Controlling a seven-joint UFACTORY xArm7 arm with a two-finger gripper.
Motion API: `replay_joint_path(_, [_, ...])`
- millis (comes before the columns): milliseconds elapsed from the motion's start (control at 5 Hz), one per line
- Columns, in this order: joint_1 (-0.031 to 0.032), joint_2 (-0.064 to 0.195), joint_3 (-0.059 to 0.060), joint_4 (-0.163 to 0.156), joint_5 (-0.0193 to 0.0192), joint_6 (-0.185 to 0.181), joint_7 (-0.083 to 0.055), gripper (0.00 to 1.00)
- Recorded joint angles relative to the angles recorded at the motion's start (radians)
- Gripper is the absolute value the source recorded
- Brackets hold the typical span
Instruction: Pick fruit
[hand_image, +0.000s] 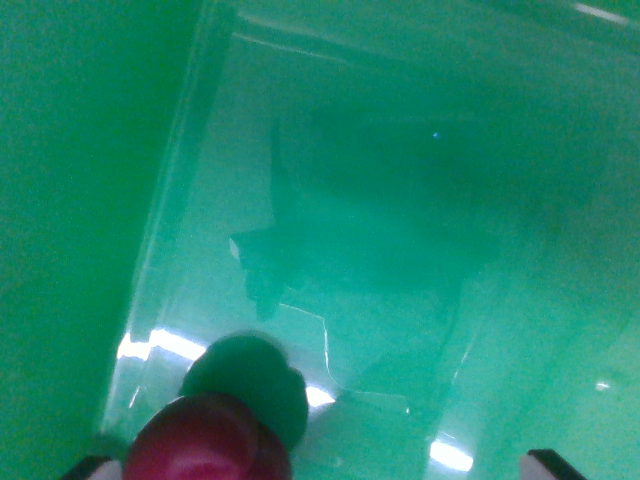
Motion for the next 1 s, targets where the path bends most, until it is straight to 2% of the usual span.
replay_joint_path(200, [0.0072,0.008,0.005,-0.035,0.0072,-0.041,-0.013,0.0])
replay_joint_path(400, [0.0072,0.008,0.005,-0.035,0.0072,-0.041,-0.013,0.0])
replay_joint_path(600, [0.0138,0.015,0.009,-0.066,0.0137,-0.079,-0.024,0.0])
replay_joint_path(800, [0.0138,0.015,0.009,-0.066,0.0137,-0.079,-0.024,0.0])
replay_joint_path(1000, [0.0197,0.021,0.013,-0.094,0.0196,-0.113,-0.035,0.0])
